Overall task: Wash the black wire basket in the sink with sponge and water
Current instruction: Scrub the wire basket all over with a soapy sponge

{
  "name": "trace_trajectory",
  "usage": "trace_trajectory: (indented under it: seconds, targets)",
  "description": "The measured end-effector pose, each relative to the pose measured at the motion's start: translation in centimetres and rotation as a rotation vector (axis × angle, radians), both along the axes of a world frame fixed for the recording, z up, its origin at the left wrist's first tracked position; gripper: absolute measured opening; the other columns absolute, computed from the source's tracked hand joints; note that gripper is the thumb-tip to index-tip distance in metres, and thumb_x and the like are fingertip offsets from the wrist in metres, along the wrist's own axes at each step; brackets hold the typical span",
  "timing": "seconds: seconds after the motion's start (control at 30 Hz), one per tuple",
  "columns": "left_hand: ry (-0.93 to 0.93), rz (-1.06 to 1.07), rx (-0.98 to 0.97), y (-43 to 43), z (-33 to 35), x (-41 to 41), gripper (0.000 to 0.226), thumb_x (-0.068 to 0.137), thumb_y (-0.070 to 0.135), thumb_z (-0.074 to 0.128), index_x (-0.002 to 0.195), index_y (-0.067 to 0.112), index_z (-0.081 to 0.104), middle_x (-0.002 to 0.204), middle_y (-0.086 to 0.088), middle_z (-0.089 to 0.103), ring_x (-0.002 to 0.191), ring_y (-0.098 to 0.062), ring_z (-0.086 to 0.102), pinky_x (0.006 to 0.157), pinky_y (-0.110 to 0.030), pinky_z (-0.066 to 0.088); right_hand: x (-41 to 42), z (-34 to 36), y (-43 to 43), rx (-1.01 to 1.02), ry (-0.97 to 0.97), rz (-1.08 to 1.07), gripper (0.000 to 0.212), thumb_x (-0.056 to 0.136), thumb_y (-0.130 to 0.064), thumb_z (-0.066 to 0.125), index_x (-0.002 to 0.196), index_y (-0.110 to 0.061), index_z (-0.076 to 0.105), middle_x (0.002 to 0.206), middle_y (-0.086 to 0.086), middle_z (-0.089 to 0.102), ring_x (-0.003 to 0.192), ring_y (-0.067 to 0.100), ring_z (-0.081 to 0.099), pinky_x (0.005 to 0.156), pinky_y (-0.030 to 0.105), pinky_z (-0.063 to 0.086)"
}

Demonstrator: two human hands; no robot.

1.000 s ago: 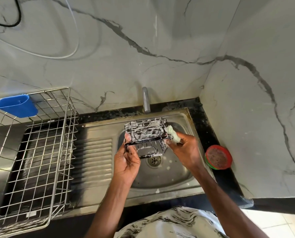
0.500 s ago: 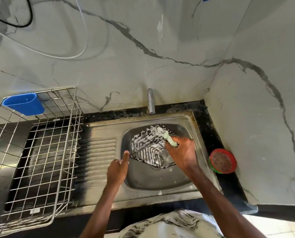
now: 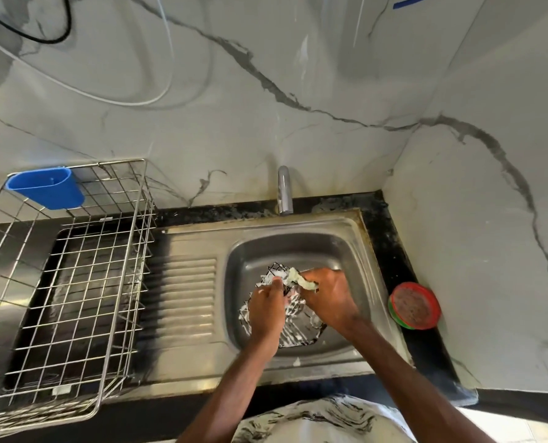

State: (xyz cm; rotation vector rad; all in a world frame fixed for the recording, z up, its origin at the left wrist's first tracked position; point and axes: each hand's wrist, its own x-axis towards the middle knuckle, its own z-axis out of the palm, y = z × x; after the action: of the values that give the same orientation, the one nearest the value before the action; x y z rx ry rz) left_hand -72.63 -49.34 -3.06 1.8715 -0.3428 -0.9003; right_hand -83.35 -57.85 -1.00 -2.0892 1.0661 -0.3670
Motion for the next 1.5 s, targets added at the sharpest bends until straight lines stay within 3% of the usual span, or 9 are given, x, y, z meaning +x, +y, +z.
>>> trace_trajectory:
  seconds: [0.07, 0.17, 0.23, 0.47, 0.67, 0.87, 1.03, 1.3, 1.5]
  targets:
    - [-0.128, 0.022, -0.028, 0.6, -0.3, 0.5, 0.056, 0.108, 0.033, 0.051, 0.055, 0.017, 0.05, 0.047, 0.007, 0.046, 0.046, -0.015, 0.037, 0.054, -0.028, 0.032, -0.8, 0.8, -0.3, 0.11, -0.004, 0.052, 0.028, 0.086, -0.013, 0.077, 0.111, -0.025, 0.075, 0.104, -0.02, 0.071, 0.082, -0.01, 0.064, 0.069, 0.001, 0.045]
    - [-0.204, -0.022, -0.102, 1.2, -1.1, 1.6, 0.06, 0.106, 0.04, 0.054, 0.051, 0.02, 0.051, 0.04, 0.012, 0.045, 0.04, -0.01, 0.034, 0.052, -0.027, 0.031, -2.4, 0.7, -1.6, 0.321, -0.06, 0.065, 0.02, 0.093, -0.013, 0.068, 0.107, -0.026, 0.073, 0.089, -0.013, 0.074, 0.076, 0.003, 0.068, 0.066, 0.025, 0.054]
    - [-0.254, -0.053, -0.159, 1.7, -1.5, 2.3, 0.06, 0.099, 0.054, 0.055, 0.048, 0.023, 0.05, 0.039, 0.011, 0.039, 0.038, -0.009, 0.031, 0.05, -0.026, 0.027, -2.7, 0.8, -2.1, 0.266, -0.046, 0.015, 0.018, 0.099, -0.012, 0.058, 0.111, -0.015, 0.071, 0.094, 0.001, 0.074, 0.084, 0.024, 0.069, 0.071, 0.038, 0.054]
    - [-0.399, -0.213, -0.272, 1.4, -1.1, 3.0, 0.062, 0.093, 0.051, 0.056, 0.045, 0.015, 0.041, 0.038, 0.002, 0.034, 0.037, -0.011, 0.031, 0.044, -0.033, 0.027, 1.6, 1.0, 1.0, -0.155, -0.098, 0.131, 0.05, 0.086, 0.016, 0.047, 0.133, 0.004, 0.059, 0.133, 0.023, 0.063, 0.125, 0.031, 0.062, 0.111, 0.016, 0.037]
    - [-0.425, -0.26, -0.342, 1.3, 0.2, 3.8, 0.054, 0.089, 0.04, 0.056, 0.044, 0.013, 0.04, 0.039, -0.005, 0.034, 0.039, -0.013, 0.029, 0.045, -0.034, 0.026, 0.2, 1.1, 1.9, -0.367, -0.179, 0.188, 0.064, 0.07, 0.025, 0.055, 0.124, -0.007, 0.069, 0.134, 0.016, 0.064, 0.125, 0.027, 0.062, 0.085, 0.041, 0.062]
    - [-0.328, -0.255, -0.366, 1.0, 0.3, 4.1, 0.055, 0.092, 0.039, 0.06, 0.043, 0.025, 0.041, 0.037, 0.013, 0.03, 0.036, -0.012, 0.025, 0.074, -0.064, 0.056, -3.3, -1.0, -0.8, -0.335, -0.141, -0.017, 0.062, 0.066, 0.031, 0.047, 0.11, -0.002, 0.074, 0.129, 0.017, 0.064, 0.112, 0.028, 0.069, 0.086, 0.002, 0.048]
    - [-0.354, -0.258, -0.34, 0.6, 0.6, 3.9, 0.056, 0.089, 0.046, 0.06, 0.041, 0.026, 0.041, 0.037, 0.012, 0.031, 0.035, -0.012, 0.025, 0.045, -0.039, 0.038, -1.9, 0.1, 1.6, -0.443, -0.195, -0.036, 0.048, 0.071, 0.022, 0.054, 0.102, -0.006, 0.077, 0.112, 0.016, 0.073, 0.094, 0.017, 0.074, 0.073, -0.006, 0.044]
    - [-0.304, -0.228, -0.379, 0.3, 1.1, 4.5, 0.056, 0.089, 0.04, 0.061, 0.04, 0.024, 0.041, 0.037, 0.013, 0.029, 0.036, -0.009, 0.021, 0.066, -0.057, 0.055, -6.3, -4.0, -0.9, -0.337, -0.124, -0.207, 0.049, 0.068, 0.031, 0.058, 0.092, -0.006, 0.079, 0.11, 0.016, 0.073, 0.083, 0.023, 0.077, 0.063, 0.01, 0.057]
    - [-0.264, -0.236, -0.366, 0.0, 1.4, 4.6, 0.054, 0.088, 0.031, 0.065, 0.038, 0.025, 0.044, 0.037, 0.015, 0.029, 0.034, -0.006, 0.022, 0.049, -0.029, 0.034, -2.4, -1.8, 2.2, -0.489, -0.302, -0.086, 0.041, 0.082, 0.006, 0.047, 0.105, -0.007, 0.078, 0.118, 0.011, 0.072, 0.11, 0.014, 0.068, 0.089, 0.018, 0.056]
